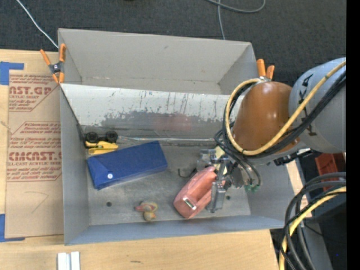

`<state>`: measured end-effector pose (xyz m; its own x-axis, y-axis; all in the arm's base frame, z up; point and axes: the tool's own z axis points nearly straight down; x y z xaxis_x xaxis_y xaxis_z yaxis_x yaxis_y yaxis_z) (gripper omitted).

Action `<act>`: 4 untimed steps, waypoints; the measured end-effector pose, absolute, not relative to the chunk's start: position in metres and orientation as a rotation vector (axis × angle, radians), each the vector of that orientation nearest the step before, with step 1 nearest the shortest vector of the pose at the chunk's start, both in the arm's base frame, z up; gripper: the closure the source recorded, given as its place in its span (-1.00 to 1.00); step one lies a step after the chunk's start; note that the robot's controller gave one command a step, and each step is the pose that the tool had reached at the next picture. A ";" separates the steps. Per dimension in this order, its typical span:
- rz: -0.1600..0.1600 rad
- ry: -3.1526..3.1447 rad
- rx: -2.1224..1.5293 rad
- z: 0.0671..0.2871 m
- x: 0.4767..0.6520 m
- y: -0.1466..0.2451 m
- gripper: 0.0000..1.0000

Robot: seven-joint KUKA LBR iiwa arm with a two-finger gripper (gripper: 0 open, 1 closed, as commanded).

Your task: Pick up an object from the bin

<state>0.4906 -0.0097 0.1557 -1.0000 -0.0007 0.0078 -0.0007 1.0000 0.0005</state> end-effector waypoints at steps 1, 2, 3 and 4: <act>0.000 -3.142 0.002 0.160 0.493 -0.010 -1.00; -0.002 -3.138 0.176 0.091 0.495 -0.009 -1.00; 0.003 -3.109 0.577 0.073 0.491 -0.012 1.00; 0.003 -3.110 0.577 0.073 0.492 -0.012 1.00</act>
Offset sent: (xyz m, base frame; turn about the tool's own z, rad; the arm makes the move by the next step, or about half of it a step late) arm 0.0026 -0.0004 -0.0857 -0.1420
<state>0.4915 -0.0116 0.0730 -0.9332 -0.3587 -0.0203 -0.3586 0.9335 -0.0057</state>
